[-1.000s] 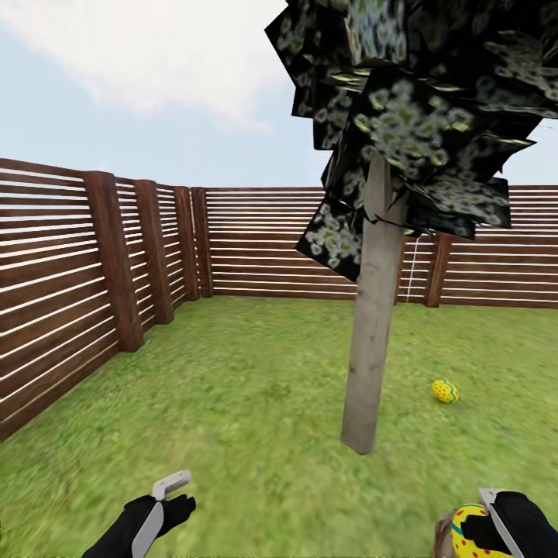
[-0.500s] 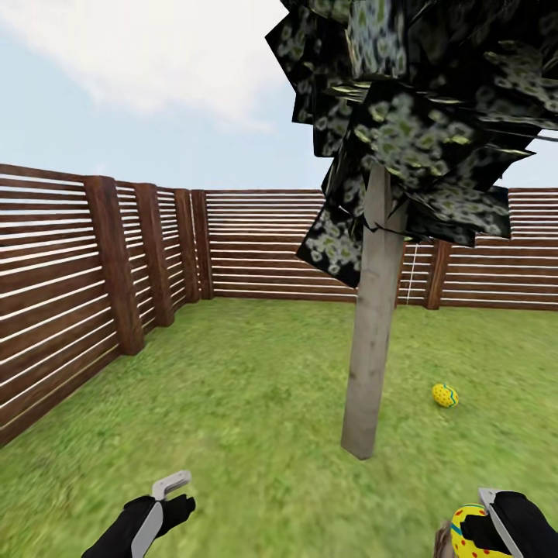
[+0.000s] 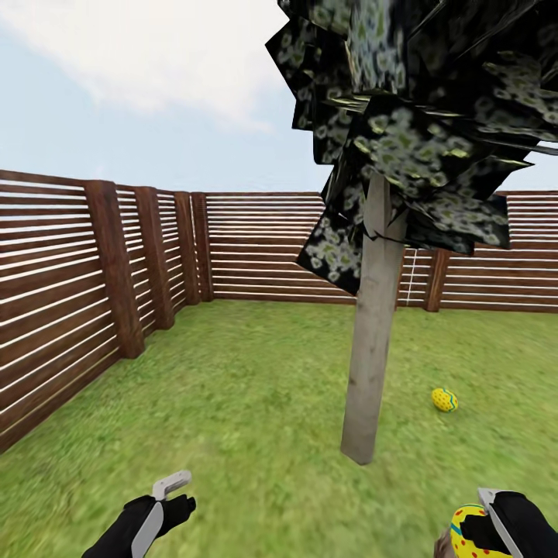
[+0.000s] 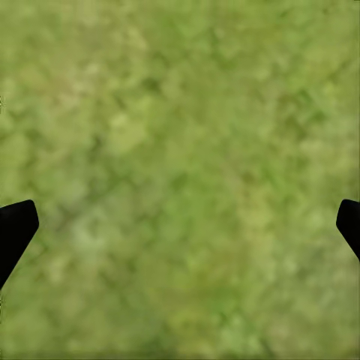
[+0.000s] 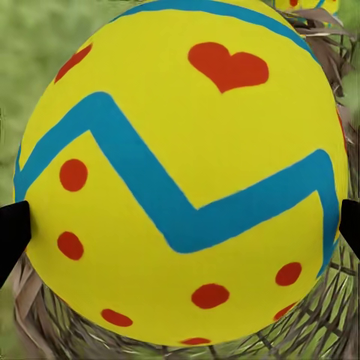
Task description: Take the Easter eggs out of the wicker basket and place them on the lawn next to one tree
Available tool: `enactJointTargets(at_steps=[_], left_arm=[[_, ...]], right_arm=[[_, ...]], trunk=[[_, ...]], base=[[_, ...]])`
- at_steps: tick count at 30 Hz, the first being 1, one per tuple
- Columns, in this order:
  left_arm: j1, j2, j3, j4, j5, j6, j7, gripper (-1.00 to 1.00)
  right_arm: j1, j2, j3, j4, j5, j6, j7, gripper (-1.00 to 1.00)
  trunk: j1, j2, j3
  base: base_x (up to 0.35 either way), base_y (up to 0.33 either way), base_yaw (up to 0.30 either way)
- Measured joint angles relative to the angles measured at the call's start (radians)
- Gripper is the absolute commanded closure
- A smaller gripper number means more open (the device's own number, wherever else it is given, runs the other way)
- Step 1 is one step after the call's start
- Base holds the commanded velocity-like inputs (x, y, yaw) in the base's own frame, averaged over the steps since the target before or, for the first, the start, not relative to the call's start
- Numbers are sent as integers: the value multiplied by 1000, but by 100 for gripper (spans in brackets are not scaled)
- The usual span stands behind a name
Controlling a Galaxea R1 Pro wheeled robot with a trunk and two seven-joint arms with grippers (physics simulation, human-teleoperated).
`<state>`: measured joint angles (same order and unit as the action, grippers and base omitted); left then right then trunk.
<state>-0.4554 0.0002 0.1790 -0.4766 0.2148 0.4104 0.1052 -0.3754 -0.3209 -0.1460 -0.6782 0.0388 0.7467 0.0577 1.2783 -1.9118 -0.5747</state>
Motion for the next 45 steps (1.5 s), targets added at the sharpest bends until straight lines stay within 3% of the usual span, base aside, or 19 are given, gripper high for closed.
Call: enactJointTargets(at_steps=[22, 45], left_arm=[[0, -2, 0, 1, 0, 0, 1, -100], [0, 0, 0, 0, 0, -9, -5, -100]], right_arm=[[0, 0, 0, 0, 0, 0, 0, 100], [0, 0, 0, 1, 1, 0, 0, 100]], trunk=[[-84, 154, 69], [-84, 154, 69]], base=[[0, 0, 0], [-83, 258, 0]])
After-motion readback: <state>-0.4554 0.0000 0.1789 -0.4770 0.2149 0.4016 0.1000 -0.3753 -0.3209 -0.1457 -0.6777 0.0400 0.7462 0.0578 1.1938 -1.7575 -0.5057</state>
